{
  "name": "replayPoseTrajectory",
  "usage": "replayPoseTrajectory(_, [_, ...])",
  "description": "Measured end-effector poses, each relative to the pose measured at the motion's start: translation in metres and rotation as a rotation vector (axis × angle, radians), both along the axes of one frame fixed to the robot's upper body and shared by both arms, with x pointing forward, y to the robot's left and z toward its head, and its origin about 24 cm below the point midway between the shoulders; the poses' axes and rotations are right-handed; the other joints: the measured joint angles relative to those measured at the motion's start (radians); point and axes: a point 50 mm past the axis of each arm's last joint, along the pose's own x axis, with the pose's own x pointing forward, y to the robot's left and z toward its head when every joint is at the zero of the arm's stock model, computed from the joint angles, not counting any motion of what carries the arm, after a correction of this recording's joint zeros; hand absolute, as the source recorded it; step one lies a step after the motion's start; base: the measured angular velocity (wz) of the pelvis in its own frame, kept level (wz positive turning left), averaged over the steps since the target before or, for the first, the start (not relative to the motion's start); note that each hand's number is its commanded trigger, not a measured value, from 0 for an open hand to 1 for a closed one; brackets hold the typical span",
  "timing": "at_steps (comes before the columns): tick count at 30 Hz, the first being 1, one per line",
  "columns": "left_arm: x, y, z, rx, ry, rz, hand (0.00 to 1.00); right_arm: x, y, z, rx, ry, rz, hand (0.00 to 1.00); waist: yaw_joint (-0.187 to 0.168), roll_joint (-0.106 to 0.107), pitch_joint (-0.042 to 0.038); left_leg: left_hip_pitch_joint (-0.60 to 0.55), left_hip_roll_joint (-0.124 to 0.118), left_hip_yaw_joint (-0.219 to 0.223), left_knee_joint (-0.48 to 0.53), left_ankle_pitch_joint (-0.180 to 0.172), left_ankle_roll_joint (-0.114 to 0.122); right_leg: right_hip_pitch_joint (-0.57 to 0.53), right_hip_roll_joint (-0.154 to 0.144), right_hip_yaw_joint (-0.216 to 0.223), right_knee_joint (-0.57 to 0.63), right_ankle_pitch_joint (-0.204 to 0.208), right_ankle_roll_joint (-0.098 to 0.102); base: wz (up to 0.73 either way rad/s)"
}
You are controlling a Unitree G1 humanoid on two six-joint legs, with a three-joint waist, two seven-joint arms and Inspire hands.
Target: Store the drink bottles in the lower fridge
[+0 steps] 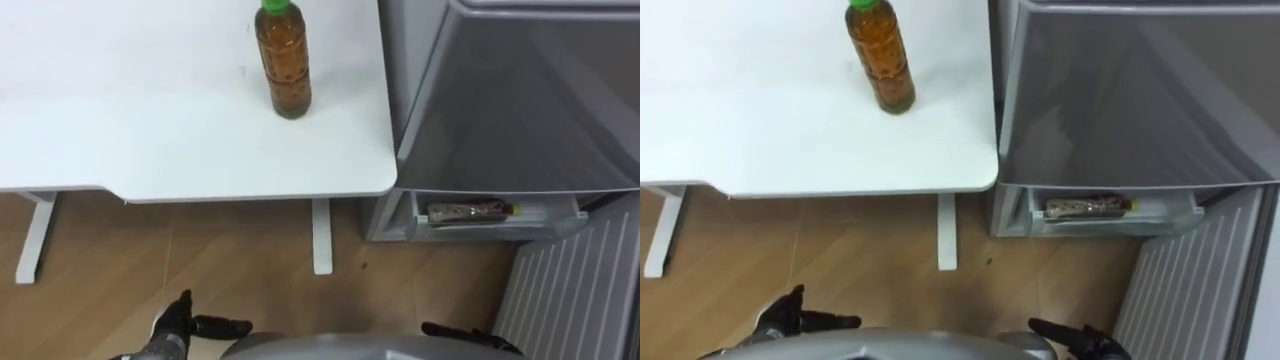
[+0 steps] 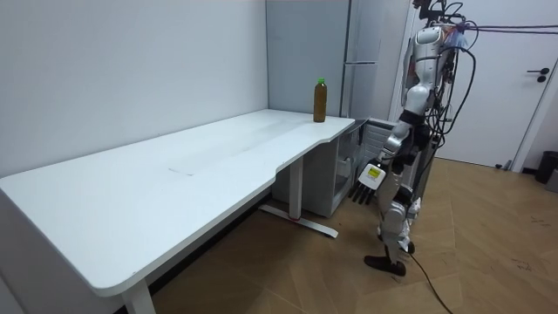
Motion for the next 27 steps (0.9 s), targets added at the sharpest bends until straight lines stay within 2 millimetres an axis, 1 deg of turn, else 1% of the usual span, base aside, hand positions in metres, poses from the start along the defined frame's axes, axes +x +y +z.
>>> replayPoseTrajectory(3, [-0.006,0.002,-0.001,0.001,0.023,0.026,0.0,0.001,0.0,0.0,-0.008,0.017,0.039,0.0,0.0,-0.004,0.0006,0.01,0.0,0.003,-0.003,-0.003,0.0,0.008,0.0,0.001,-0.001,0.0,0.0,-0.02])
replayPoseTrajectory(4, [-0.008,0.004,-0.001,0.003,0.029,0.044,0.0,0.002,0.0,0.0,-0.008,0.022,0.051,0.0,-0.001,-0.006,0.0019,0.014,0.0,0.002,-0.003,-0.007,0.0,0.015,0.0,0.0,-0.003,-0.001,0.001,0.0])
replayPoseTrajectory(5, [-0.011,0.005,-0.001,0.007,0.037,0.056,0.0,0.002,0.0,0.0,-0.011,0.025,0.063,0.0,-0.003,-0.006,0.0012,0.016,0.0,0.002,-0.002,-0.009,0.0,0.02,0.0,-0.001,-0.008,-0.001,0.002,0.0])
replayPoseTrajectory(7, [-0.012,0.006,-0.001,0.004,0.042,0.087,0.0,0.002,-0.001,0.0,-0.013,0.025,0.064,0.0,-0.003,-0.007,0.0016,0.021,-0.002,0.0,-0.002,-0.013,0.002,0.029,0.0,0.0,-0.016,-0.002,0.004,0.0])
replayPoseTrajectory(9, [-0.018,0.009,-0.001,0.008,0.059,0.123,0.0,0.0,-0.001,0.0,-0.005,0.038,0.052,0.0,-0.002,-0.012,0.0044,0.033,-0.002,-0.001,-0.002,-0.02,0.001,0.04,0.0,0.001,-0.017,-0.005,0.006,0.0])
replayPoseTrajectory(11, [-0.023,0.012,-0.001,0.015,0.077,0.161,0.0,0.0,-0.001,0.0,-0.005,0.044,0.058,0.0,0.0,-0.014,0.0033,0.043,-0.003,-0.001,-0.001,-0.026,0.002,0.05,-0.001,0.003,-0.017,-0.011,0.008,0.0])
replayPoseTrajectory(12, [-0.023,0.013,-0.001,0.02,0.081,0.167,0.0,0.0,-0.001,0.0,-0.006,0.046,0.065,0.0,0.001,-0.013,0.0025,0.045,-0.003,0.0,-0.001,-0.027,0.002,0.053,-0.001,0.004,-0.017,-0.011,0.009,-0.04])
replayPoseTrajectory(13, [-0.024,0.015,-0.001,0.028,0.083,0.188,0.0,0.0,-0.002,0.0,-0.005,0.048,0.074,0.0,0.001,-0.017,0.0027,0.049,-0.003,0.001,-0.001,-0.029,0.002,0.056,-0.001,0.006,-0.017,-0.012,0.01,0.0])
replayPoseTrajectory(14, [-0.022,0.017,0.0,0.036,0.071,0.211,0.0,-0.001,-0.002,0.0,0.001,0.049,0.075,0.0,0.003,-0.014,0.0004,0.052,-0.003,0.002,-0.001,-0.031,0.002,0.06,-0.001,0.006,-0.017,-0.013,0.01,0.0])
replayPoseTrajectory(16, [-0.024,0.021,0.002,0.05,0.057,0.265,0.0,-0.002,-0.001,0.0,0.002,0.047,0.074,0.0,0.005,-0.014,0.0002,0.06,-0.002,0.003,-0.002,-0.032,0.001,0.067,-0.001,0.007,-0.016,-0.013,0.01,0.0])
replayPoseTrajectory(18, [-0.019,0.023,0.003,0.061,0.029,0.311,0.0,-0.003,-0.001,0.0,0.003,0.044,0.076,0.0,0.007,-0.013,-0.0004,0.067,-0.002,0.004,-0.002,-0.036,0.001,0.075,0.0,0.008,-0.015,-0.014,0.01,-0.02])
replayPoseTrajectory(20, [-0.019,0.022,0.003,0.068,0.02,0.369,0.0,-0.004,-0.001,0.0,-0.001,0.042,0.092,0.0,0.019,-0.014,0.0002,0.068,-0.001,0.01,0.0,-0.039,0.002,0.077,-0.001,0.011,-0.014,-0.014,0.011,-0.06])
replayPoseTrajectory(23, [-0.023,0.02,0.002,0.057,0.016,0.456,0.0,-0.004,-0.002,0.0,-0.005,0.043,0.104,0.0,0.027,-0.014,0.0007,0.069,0.0,0.011,0.004,-0.04,0.003,0.078,-0.001,0.006,-0.011,-0.014,0.011,-0.02])
replayPoseTrajectory(27, [-0.028,0.02,0.001,0.06,0.024,0.514,0.0,-0.004,-0.001,0.0,-0.005,0.044,0.106,0.0,0.03,-0.016,0.0,0.069,0.001,0.009,0.01,-0.042,0.003,0.079,-0.001,0.004,-0.006,-0.014,0.011,0.0])
